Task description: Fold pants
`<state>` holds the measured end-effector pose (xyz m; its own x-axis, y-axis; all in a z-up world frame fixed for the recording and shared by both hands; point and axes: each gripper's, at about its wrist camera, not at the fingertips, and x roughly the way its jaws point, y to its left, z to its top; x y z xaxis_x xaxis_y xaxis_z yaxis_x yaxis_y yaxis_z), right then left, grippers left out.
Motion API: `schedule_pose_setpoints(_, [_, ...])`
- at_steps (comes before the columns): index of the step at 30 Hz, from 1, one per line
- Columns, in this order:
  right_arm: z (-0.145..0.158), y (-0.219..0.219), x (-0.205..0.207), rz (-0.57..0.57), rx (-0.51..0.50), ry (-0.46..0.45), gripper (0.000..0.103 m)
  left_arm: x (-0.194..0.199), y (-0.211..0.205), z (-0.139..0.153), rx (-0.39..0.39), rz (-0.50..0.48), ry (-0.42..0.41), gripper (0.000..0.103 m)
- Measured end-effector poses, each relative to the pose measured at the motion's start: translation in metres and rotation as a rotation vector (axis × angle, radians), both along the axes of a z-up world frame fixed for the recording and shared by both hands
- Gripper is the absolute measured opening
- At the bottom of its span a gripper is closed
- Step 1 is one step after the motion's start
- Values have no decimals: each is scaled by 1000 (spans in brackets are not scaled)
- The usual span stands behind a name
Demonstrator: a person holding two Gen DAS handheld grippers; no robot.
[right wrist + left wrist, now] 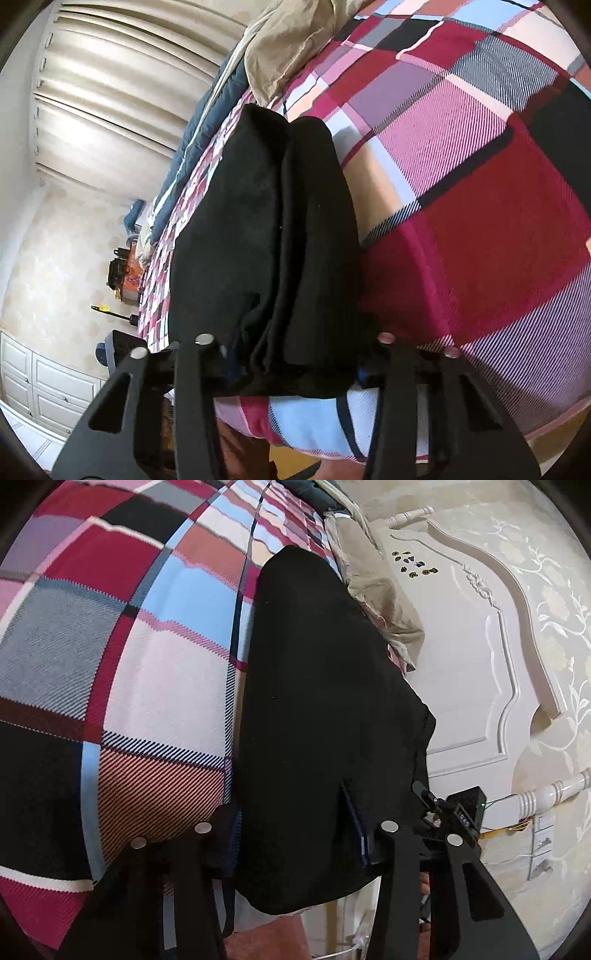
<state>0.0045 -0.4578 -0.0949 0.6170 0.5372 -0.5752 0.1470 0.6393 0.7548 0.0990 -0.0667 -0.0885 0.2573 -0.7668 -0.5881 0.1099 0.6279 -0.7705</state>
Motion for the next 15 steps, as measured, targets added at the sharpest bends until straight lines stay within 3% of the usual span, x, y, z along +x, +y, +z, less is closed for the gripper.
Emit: schedule_pose_setpoints(15, [8, 33, 9, 19, 18, -29, 37, -3, 22, 10, 74, 41, -84, 40])
